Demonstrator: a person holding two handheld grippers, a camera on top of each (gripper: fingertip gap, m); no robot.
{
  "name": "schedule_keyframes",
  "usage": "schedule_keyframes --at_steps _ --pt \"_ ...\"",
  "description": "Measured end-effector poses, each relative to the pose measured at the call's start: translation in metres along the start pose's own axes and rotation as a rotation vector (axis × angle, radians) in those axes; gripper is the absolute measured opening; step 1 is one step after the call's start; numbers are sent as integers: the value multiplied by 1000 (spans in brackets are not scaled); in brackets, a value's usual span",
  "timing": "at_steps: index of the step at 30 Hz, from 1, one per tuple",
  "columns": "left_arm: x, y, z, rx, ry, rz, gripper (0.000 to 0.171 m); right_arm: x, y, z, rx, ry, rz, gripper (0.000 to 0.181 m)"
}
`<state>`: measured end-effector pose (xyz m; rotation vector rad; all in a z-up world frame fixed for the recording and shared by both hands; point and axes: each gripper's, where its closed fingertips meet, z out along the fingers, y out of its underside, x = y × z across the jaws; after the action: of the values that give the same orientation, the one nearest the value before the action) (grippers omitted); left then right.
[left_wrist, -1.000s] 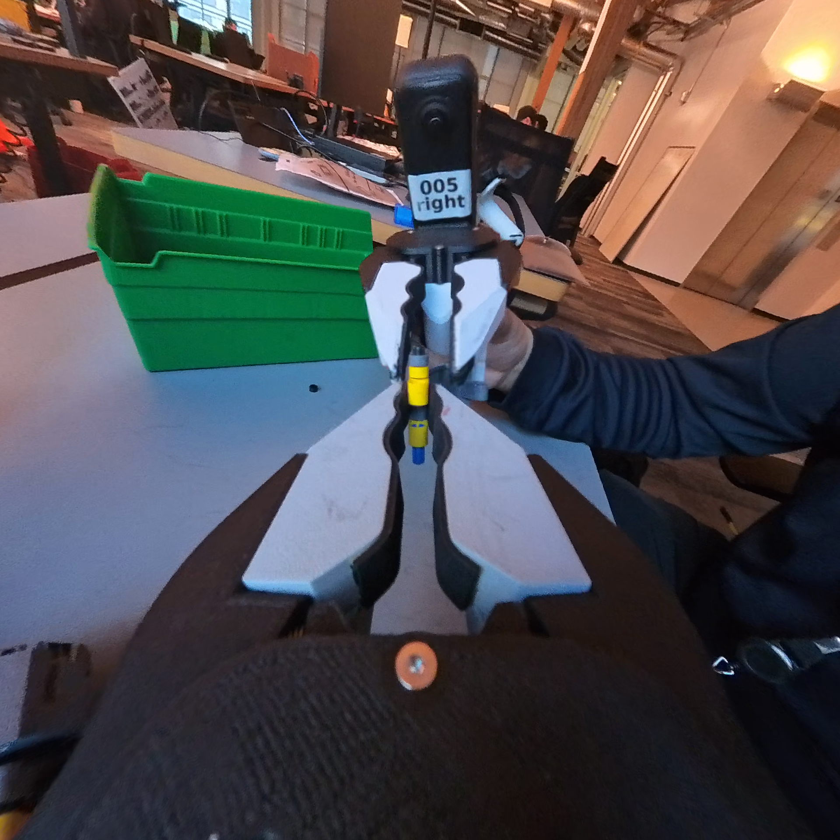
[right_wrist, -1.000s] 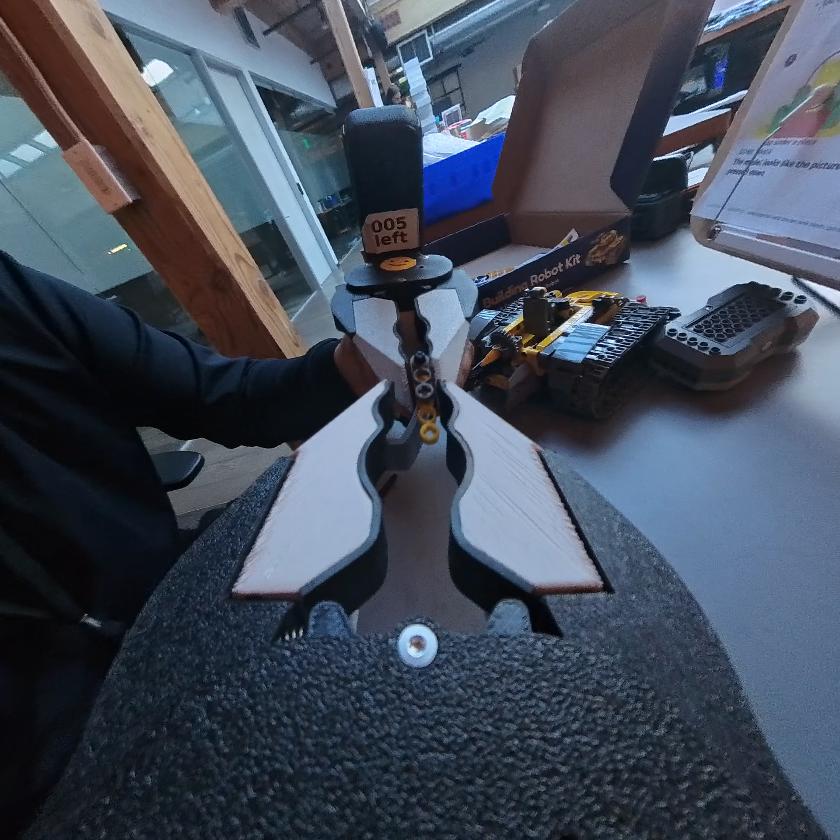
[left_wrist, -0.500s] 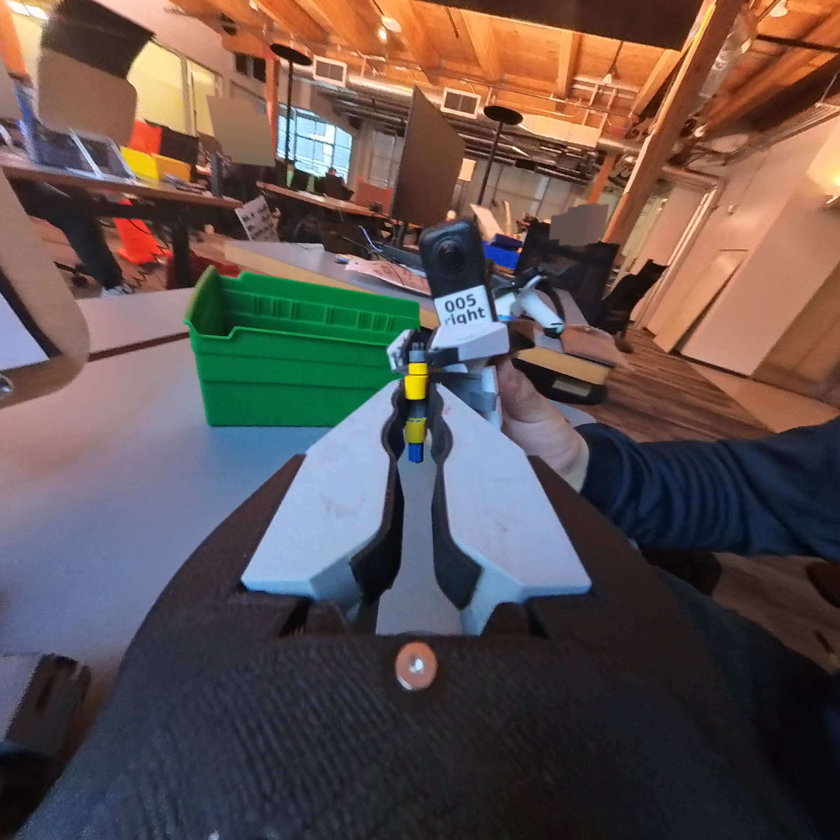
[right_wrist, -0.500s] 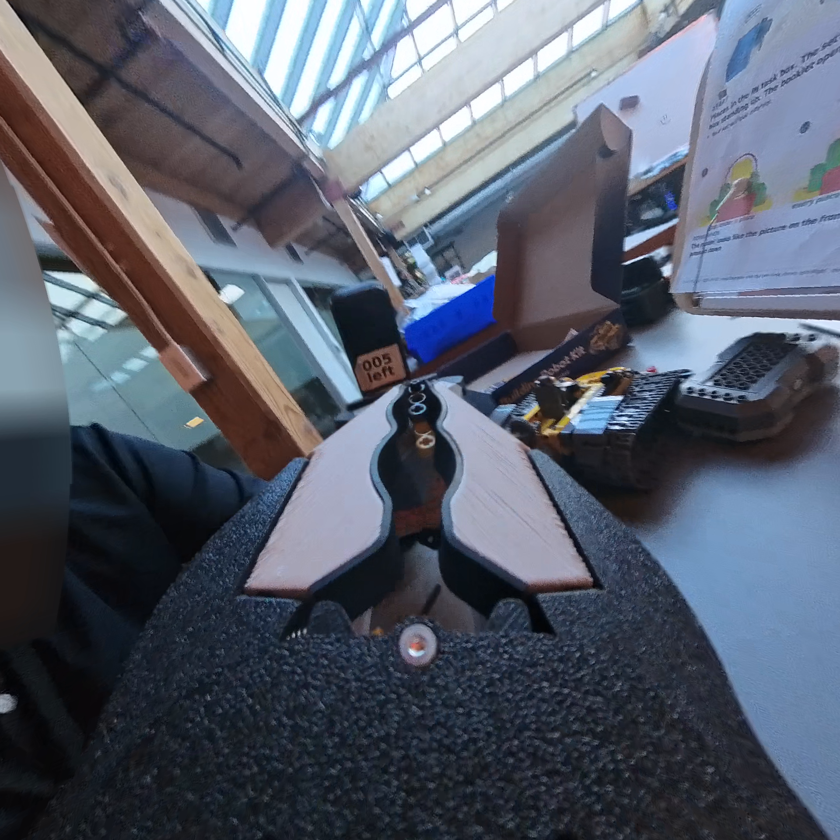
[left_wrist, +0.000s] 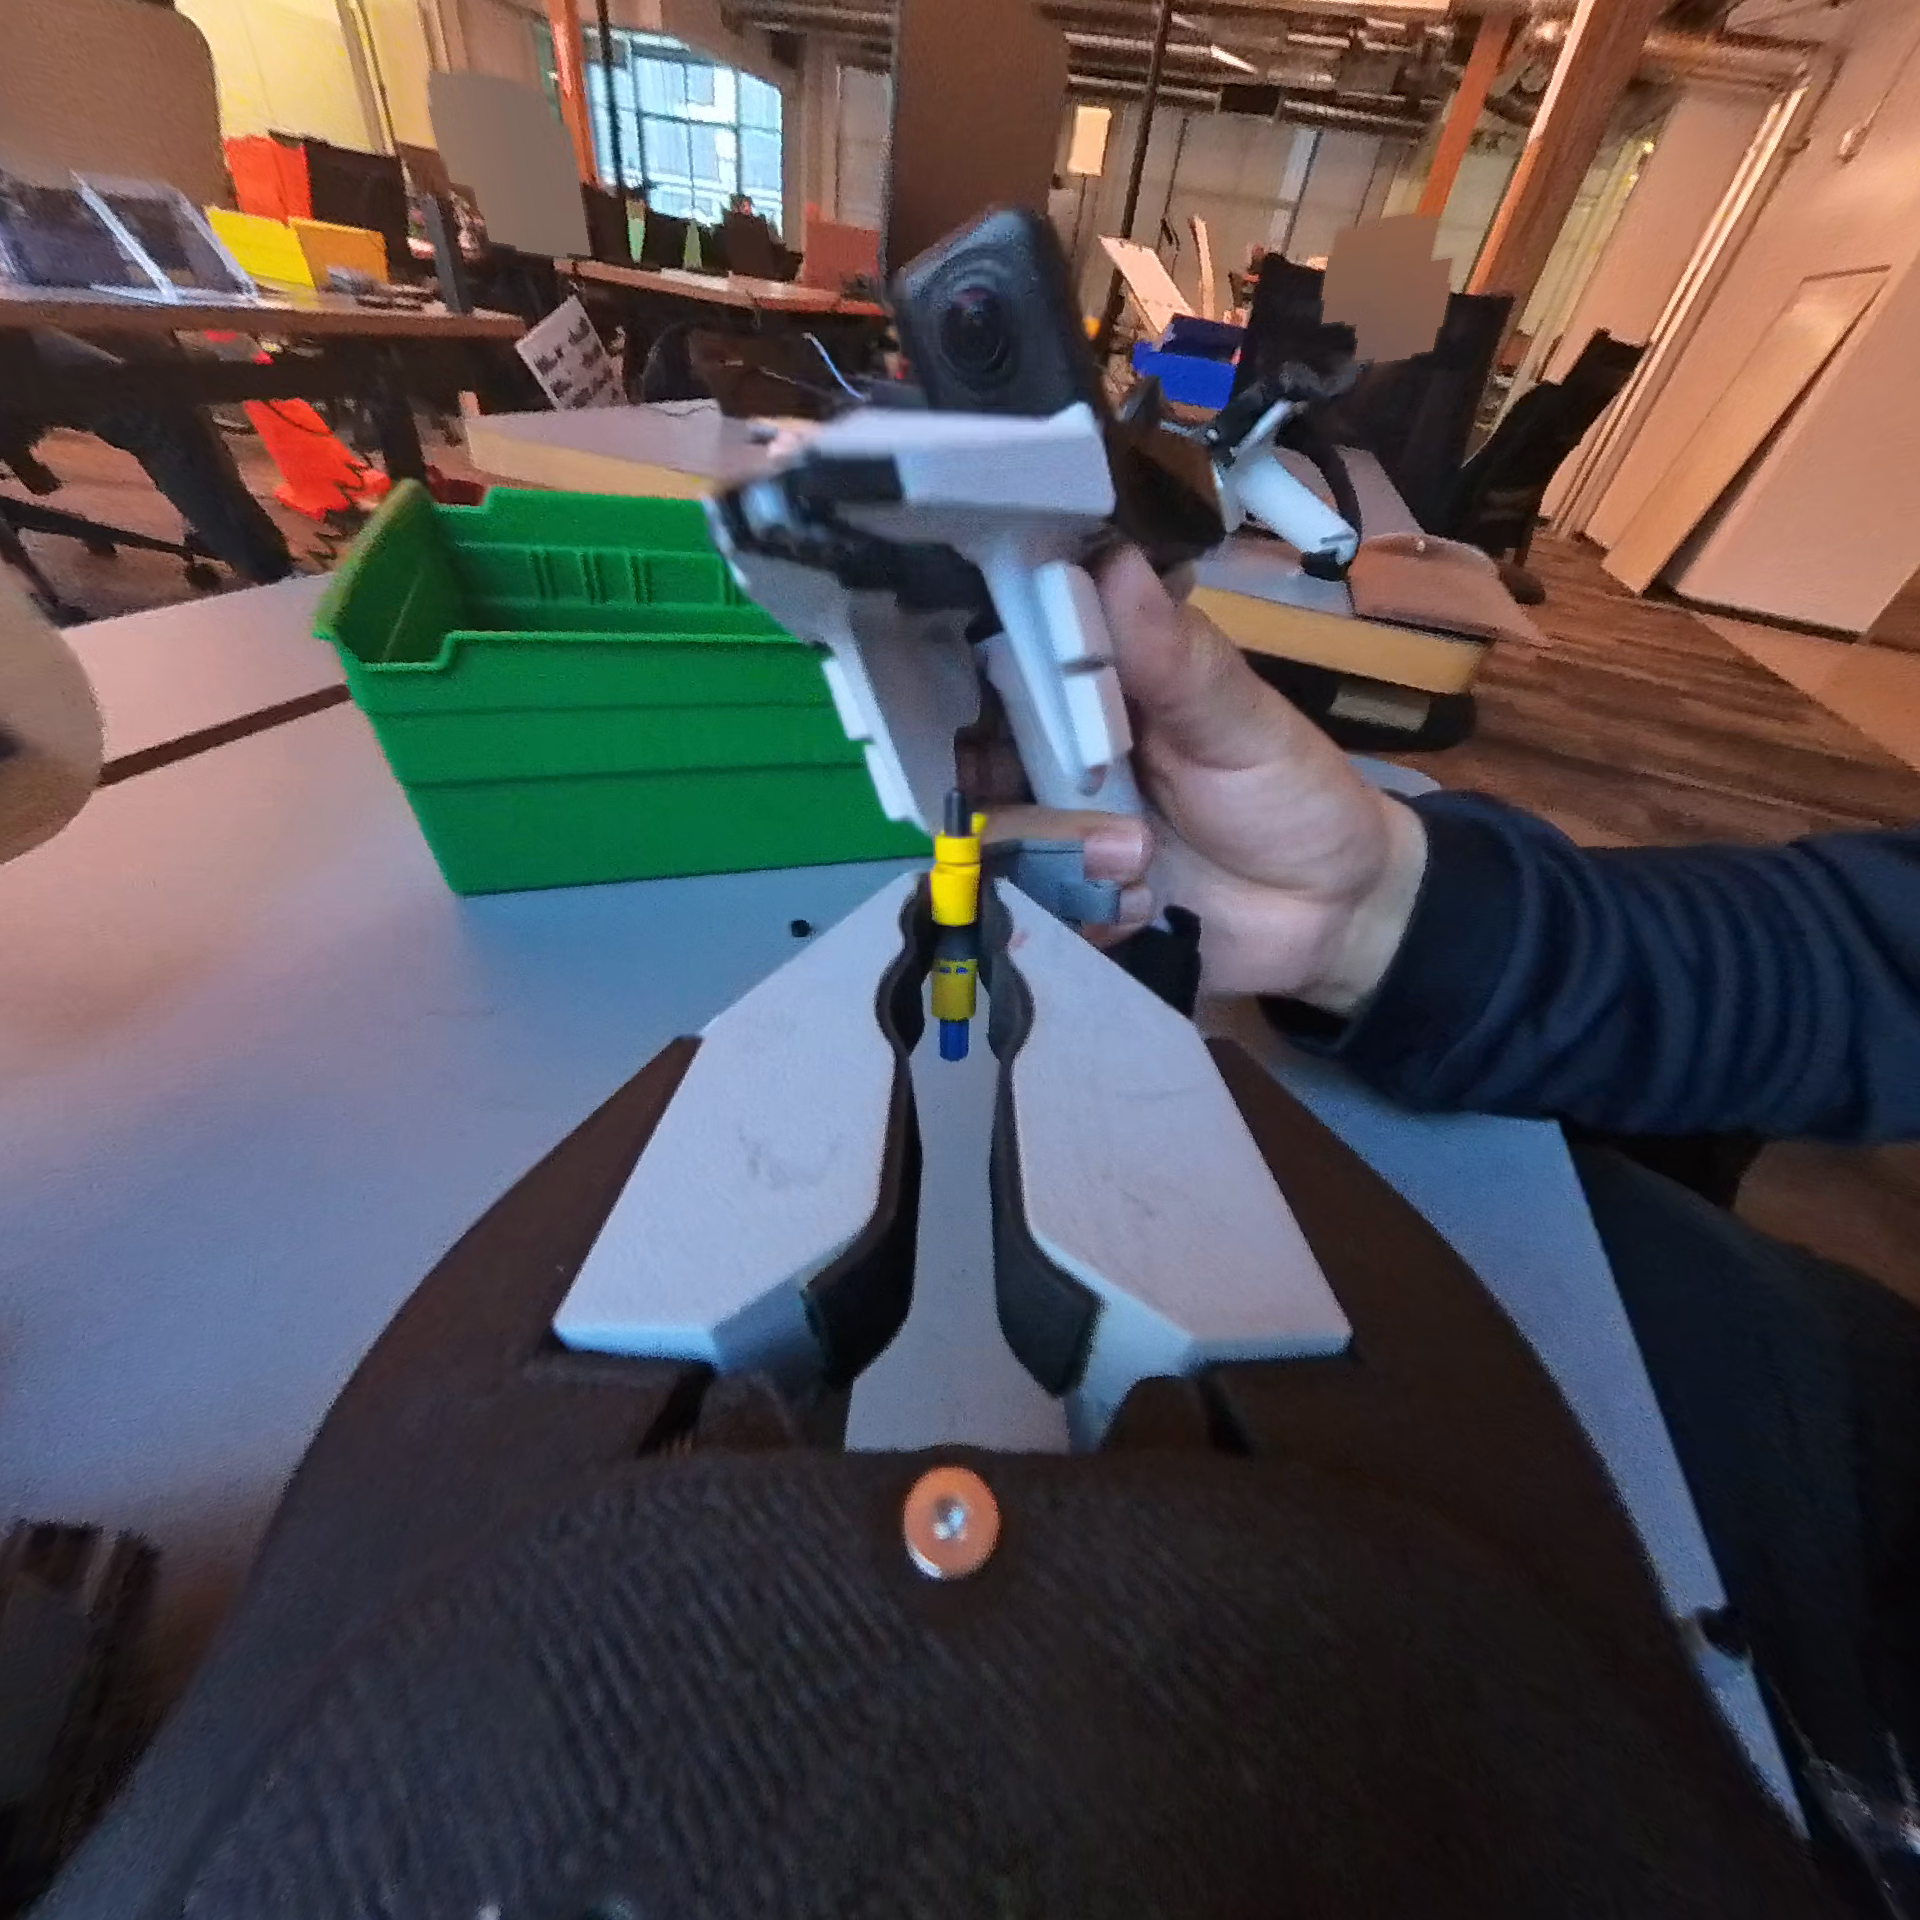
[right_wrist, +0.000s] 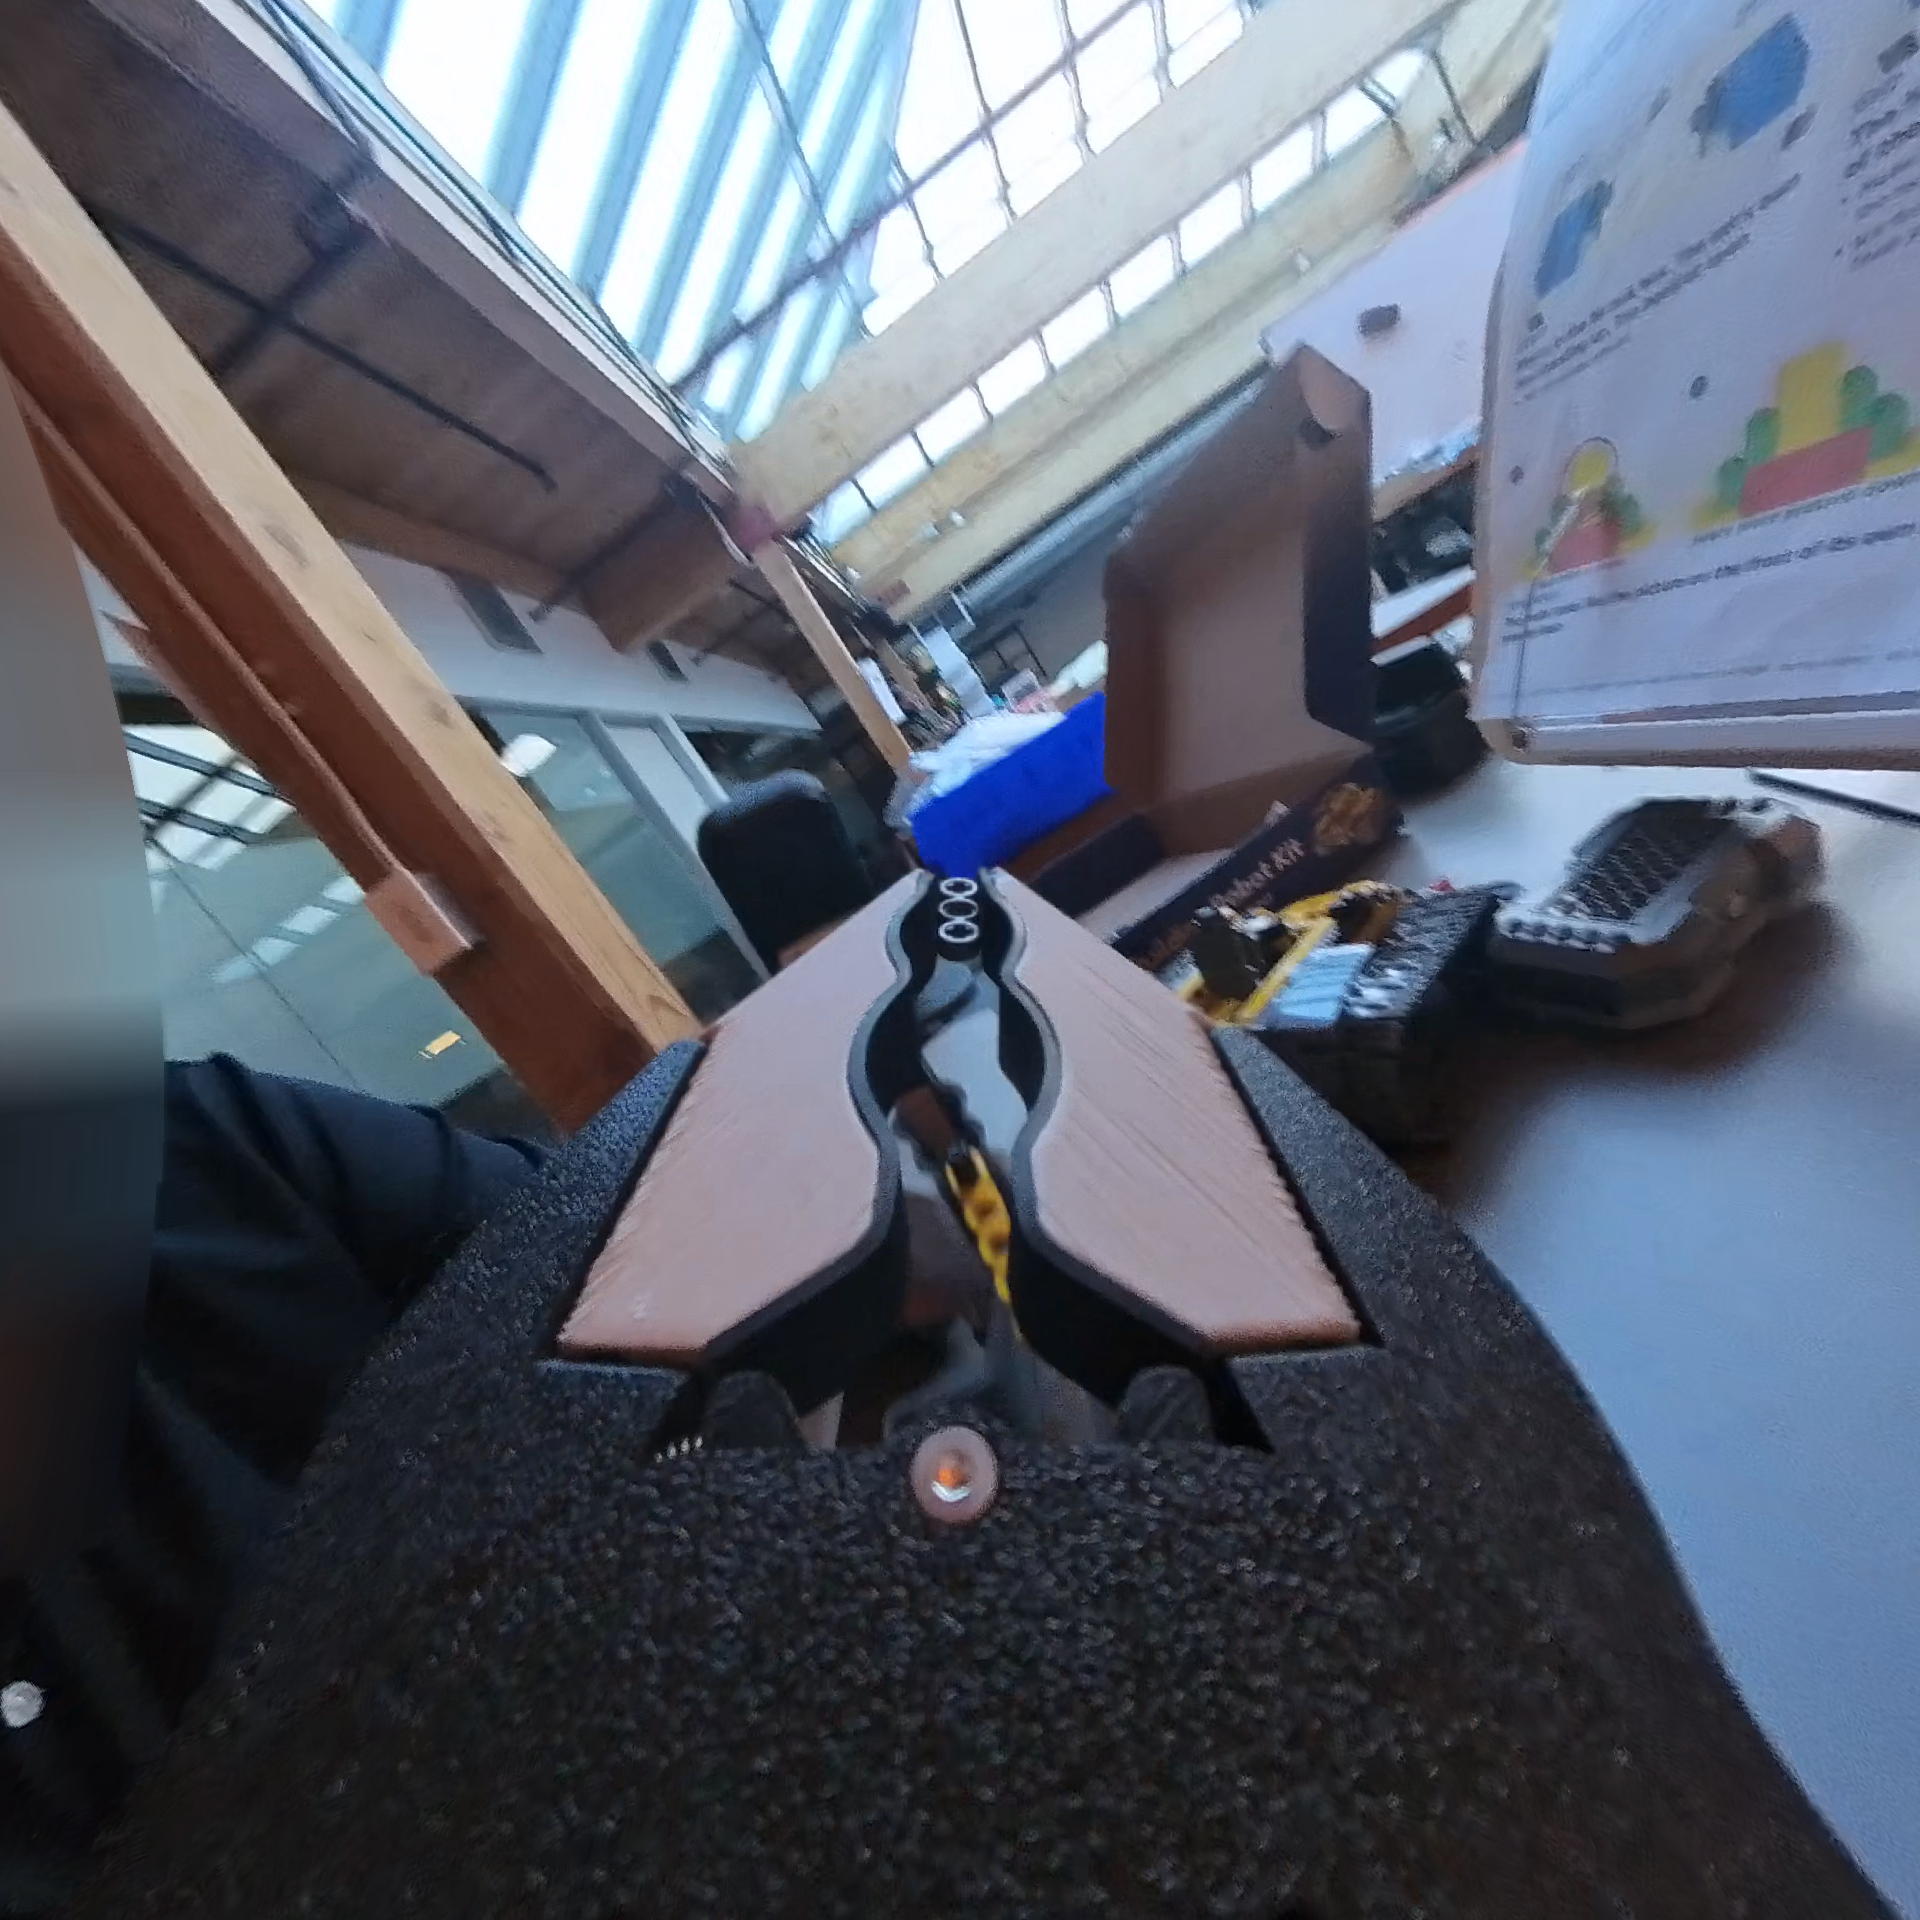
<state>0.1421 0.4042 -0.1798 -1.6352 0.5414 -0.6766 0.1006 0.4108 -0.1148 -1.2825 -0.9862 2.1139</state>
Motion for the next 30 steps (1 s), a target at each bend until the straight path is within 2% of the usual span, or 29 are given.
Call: schedule_keyframes --at_steps 2,6,9,16,23,25,30 --pt "-11 -9 -8 44 -32 -25 5 5 1 -5 -40 35 -34 4" --pt "-28 -8 -19 11 -78 -18 5 15 -1 -15 -107 121 -117 4" --pt "-34 -7 -22 -5 -100 -14 5 32 9 -22 -226 240 -204 4" --pt "-38 1 -20 -33 -120 2 5 84 51 -56 -595 544 -376 4" --pt "-42 10 -17 -64 -134 6 5 113 112 -94 -976 635 -347 6" --pt "-43 11 -16 -69 -135 3 5 114 114 -93 -990 639 -362 10" --pt "-44 13 -16 -74 -137 1 5 105 100 -82 -897 602 -376 16"
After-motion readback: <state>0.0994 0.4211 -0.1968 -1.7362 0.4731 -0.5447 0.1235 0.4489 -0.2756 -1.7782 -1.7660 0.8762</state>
